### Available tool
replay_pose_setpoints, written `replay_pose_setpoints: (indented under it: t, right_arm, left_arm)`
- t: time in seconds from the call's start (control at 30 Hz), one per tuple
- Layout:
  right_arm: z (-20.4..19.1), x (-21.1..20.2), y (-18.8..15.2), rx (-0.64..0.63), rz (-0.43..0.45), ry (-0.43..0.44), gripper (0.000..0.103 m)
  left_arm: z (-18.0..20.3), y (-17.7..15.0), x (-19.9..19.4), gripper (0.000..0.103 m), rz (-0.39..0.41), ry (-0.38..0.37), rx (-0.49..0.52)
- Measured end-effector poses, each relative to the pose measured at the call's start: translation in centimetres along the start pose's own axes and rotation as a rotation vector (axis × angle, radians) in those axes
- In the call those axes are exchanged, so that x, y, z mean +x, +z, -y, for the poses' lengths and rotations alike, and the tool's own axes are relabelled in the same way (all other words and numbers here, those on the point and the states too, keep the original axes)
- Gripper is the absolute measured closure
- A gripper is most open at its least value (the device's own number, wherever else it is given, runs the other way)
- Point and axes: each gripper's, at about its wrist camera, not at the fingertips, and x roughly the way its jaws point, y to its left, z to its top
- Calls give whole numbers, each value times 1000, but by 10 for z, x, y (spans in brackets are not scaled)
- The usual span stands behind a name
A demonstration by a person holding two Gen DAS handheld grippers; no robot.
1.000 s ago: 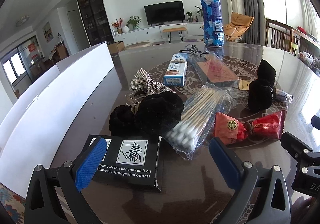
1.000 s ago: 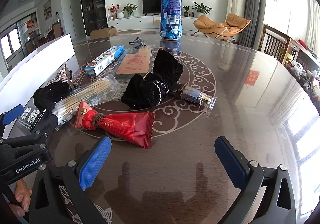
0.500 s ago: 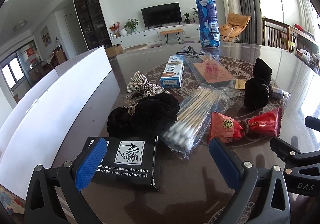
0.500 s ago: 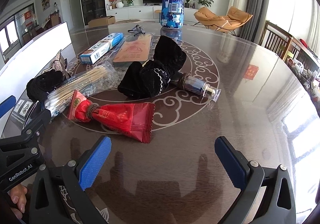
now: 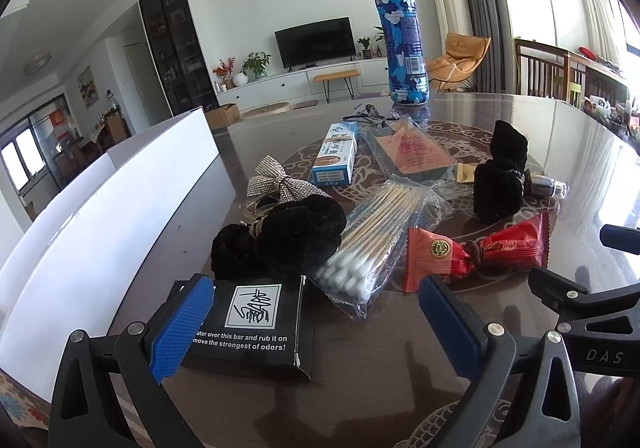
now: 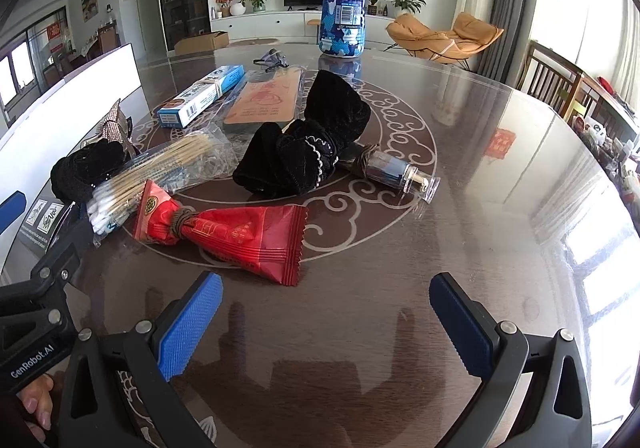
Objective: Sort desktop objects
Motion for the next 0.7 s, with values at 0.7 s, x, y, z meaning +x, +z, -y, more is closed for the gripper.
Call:
replay_pose_setpoints:
  t: [0.7]
  right_arm:
    - [2,4,0,12,-17,22,0]
  left_arm:
    - [-4,1,4,0,-20,-30,-15]
